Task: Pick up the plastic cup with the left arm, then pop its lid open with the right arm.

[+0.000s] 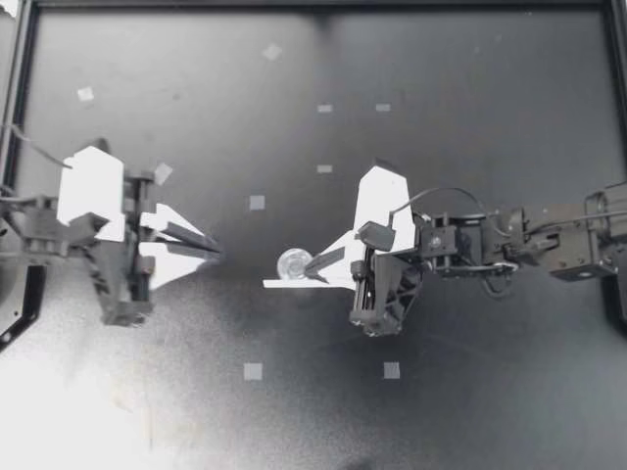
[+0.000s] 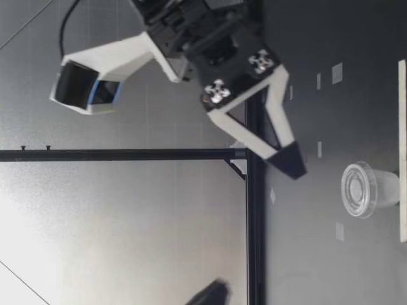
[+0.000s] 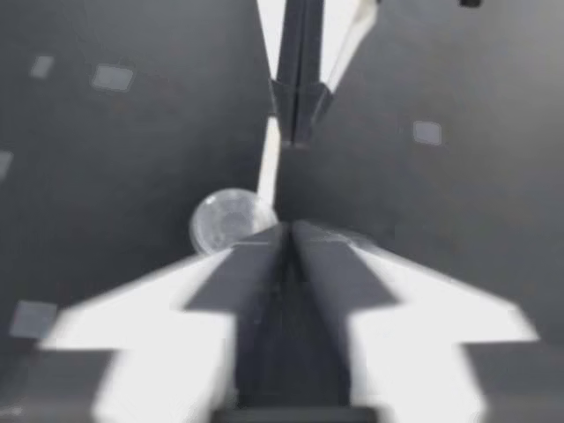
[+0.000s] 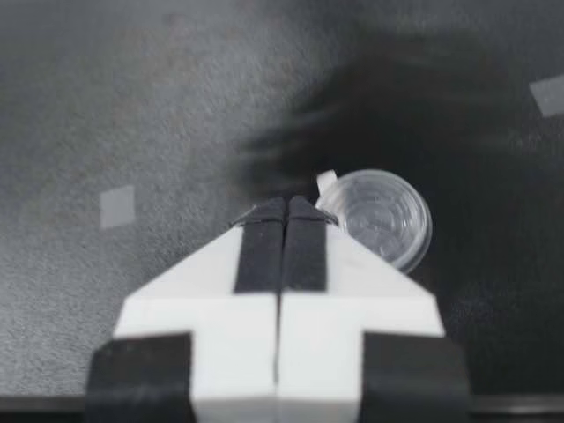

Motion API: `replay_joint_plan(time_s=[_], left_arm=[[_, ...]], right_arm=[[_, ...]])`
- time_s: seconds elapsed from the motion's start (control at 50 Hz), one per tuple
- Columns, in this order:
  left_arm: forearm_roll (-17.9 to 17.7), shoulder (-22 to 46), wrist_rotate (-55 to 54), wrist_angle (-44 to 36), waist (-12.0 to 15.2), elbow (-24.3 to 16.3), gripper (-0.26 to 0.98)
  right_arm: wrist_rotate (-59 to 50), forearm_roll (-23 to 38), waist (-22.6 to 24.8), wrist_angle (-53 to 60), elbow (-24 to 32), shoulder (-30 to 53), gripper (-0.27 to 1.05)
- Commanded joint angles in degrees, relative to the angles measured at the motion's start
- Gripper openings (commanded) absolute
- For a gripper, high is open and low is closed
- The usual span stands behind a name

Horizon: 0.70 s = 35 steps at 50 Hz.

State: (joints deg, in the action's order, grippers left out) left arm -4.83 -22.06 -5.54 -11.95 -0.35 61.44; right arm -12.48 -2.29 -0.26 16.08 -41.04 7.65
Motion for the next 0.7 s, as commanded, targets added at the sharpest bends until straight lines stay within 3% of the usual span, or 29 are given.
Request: replay_joint_plan(time_s=[0.0, 0.1, 0.68], left_arm=[[0.0, 1.8, -0.2, -1.8, -0.1, -1.4, 0.42], [0.0, 4.7, -0.6, -3.6, -0.1, -1.6, 0.47], [0.0, 23.0, 0.8, -6.2, 0.4, -6.9, 0.52]], right_arm=[[-0.1, 0.0, 0.3, 0.7, 1.5, 0.0, -0.12], [-0.4, 0.0, 0.3, 0.7, 1.8, 1.1, -0.12], [-1.3, 0.2, -0.5, 1.1, 2.6, 4.4, -0.12]])
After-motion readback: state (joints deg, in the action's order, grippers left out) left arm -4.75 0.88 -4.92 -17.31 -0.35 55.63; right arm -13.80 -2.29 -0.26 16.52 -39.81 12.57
